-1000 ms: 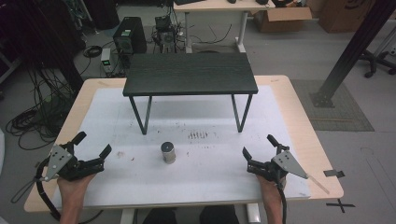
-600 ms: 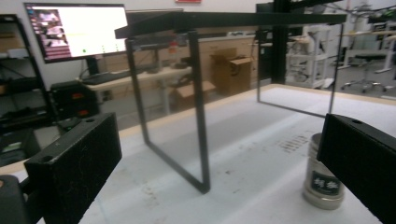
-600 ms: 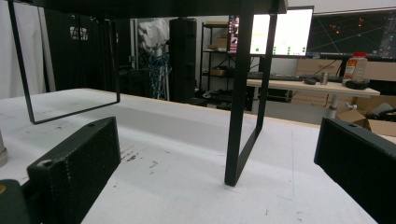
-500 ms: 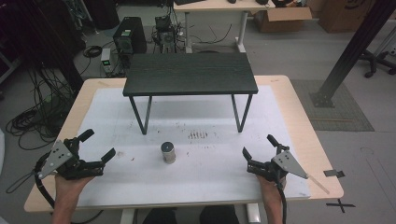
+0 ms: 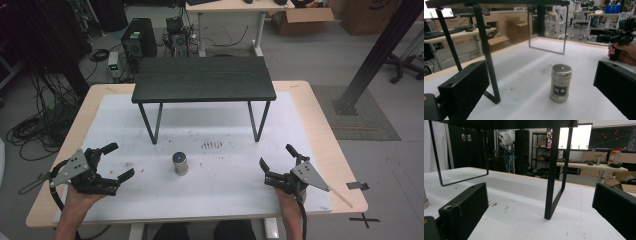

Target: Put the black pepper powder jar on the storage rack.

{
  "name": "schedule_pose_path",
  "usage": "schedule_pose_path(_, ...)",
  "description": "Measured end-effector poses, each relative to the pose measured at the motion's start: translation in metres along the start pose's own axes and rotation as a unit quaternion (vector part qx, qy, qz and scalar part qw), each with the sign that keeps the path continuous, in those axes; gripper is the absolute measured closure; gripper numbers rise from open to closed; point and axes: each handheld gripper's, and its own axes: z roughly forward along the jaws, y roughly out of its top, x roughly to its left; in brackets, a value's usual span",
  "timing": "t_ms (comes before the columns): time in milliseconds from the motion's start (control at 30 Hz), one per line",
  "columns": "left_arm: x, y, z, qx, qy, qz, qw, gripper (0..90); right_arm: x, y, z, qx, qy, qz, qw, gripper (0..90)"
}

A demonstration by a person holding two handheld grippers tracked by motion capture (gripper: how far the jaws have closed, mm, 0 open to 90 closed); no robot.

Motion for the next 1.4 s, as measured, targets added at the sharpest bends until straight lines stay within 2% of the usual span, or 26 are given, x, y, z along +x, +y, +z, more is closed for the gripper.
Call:
schedule_pose_path(67, -0.001, -0.001, 0.004, 0.002, -0.009, -0.009, 0.9999, 0.6, 0.0, 0.0, 0.0, 0.0, 0.0, 0.0, 1.0, 0.2)
schedule_pose_path(333, -0.007, -0.003, 0.019, 0.015, -0.032, -0.019, 0.9992, 0.5, 0.0, 0.0, 0.0, 0.0, 0.001, 0.0, 1.0, 0.2)
schedule_pose_path(700, -0.016, -0.005, 0.037, 0.031, -0.057, -0.02, 0.9977, 0.5, 0.0, 0.0, 0.0, -0.001, 0.001, -0.001, 1.0, 0.2)
schedule_pose_path(1167, -0.028, -0.008, 0.062, 0.053, -0.076, -0.022, 0.9954, 0.6, 0.0, 0.0, 0.0, -0.001, 0.0, -0.002, 1.0, 0.2)
schedule_pose_path(1400, -0.031, -0.011, 0.075, 0.069, -0.076, -0.028, 0.9943, 0.7, 0.0, 0.0, 0.0, -0.001, 0.0, -0.002, 1.0, 0.2)
